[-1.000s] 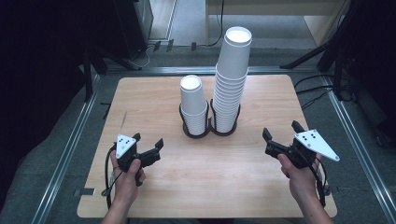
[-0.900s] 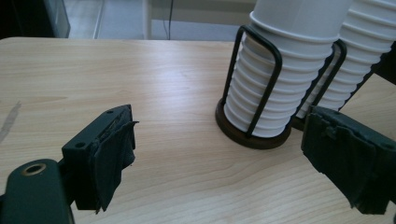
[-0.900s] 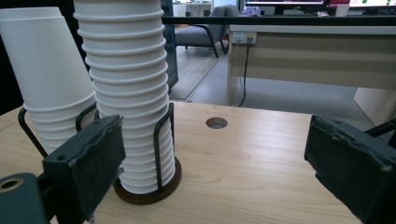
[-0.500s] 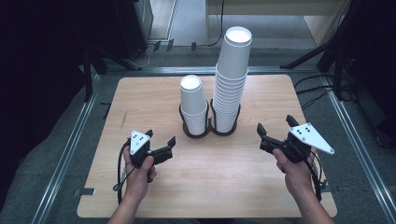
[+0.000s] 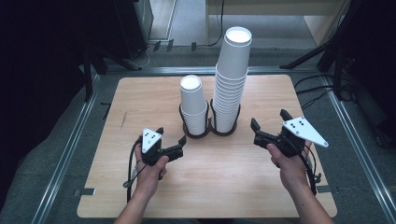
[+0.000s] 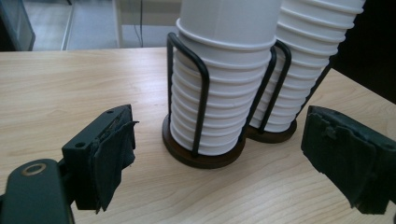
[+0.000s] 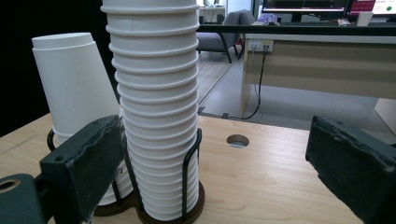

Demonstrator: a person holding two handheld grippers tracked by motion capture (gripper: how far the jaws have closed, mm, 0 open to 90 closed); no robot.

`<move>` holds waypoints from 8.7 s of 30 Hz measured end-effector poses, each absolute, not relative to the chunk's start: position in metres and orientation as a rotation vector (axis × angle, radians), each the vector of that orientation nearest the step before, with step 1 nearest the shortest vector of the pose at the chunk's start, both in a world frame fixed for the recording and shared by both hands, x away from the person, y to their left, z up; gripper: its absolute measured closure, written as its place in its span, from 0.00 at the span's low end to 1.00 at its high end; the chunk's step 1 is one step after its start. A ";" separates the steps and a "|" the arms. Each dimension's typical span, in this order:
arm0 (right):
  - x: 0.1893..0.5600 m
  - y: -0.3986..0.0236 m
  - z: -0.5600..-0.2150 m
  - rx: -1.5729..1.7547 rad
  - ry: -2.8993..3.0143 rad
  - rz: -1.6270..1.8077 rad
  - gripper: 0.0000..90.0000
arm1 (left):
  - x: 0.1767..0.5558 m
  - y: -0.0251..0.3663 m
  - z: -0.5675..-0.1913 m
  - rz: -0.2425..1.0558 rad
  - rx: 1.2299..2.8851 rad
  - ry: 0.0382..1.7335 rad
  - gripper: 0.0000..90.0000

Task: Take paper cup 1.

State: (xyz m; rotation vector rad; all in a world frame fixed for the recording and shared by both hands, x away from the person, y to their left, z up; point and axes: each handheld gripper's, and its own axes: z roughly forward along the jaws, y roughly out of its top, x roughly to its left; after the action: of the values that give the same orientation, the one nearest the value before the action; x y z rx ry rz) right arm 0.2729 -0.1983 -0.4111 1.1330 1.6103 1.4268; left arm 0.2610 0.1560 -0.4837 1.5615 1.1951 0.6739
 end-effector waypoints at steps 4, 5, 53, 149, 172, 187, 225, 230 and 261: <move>0.276 -0.194 -0.407 1.138 1.616 1.444 0.05 | 0.262 0.150 -0.483 0.671 1.562 1.183 0.11; 0.276 -0.193 -0.407 1.138 1.615 1.447 0.05 | 0.263 0.149 -0.483 0.672 1.564 1.180 0.11; 0.310 -0.139 -0.369 1.061 1.617 1.496 0.05 | 0.295 0.058 -0.467 0.717 1.583 1.056 0.15; 0.379 -0.097 -0.295 1.017 1.492 1.493 0.14 | 0.356 0.000 -0.446 0.843 1.498 1.082 0.12; 0.371 -0.098 -0.269 0.988 1.414 1.555 0.16 | 0.355 0.001 -0.448 0.832 1.496 1.080 0.12; 0.361 -0.103 -0.256 0.955 1.373 1.591 0.17 | 0.355 0.001 -0.448 0.833 1.496 1.081 0.12; 0.322 -0.164 -0.273 0.993 1.349 1.541 0.17 | 0.354 0.003 -0.448 0.826 1.507 1.077 0.14; 0.316 -0.168 -0.285 0.982 1.359 1.504 0.17 | 0.354 0.003 -0.449 0.823 1.502 1.080 0.14; 0.304 -0.188 -0.354 1.070 1.397 1.447 0.16 | 0.333 0.011 -0.451 0.768 1.553 1.049 0.07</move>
State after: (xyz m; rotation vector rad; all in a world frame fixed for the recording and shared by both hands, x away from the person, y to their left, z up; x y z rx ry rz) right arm 0.3043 -0.1878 -0.3544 1.0696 1.3971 1.4471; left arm 0.3328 0.0110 -0.4509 1.5528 1.0485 0.7685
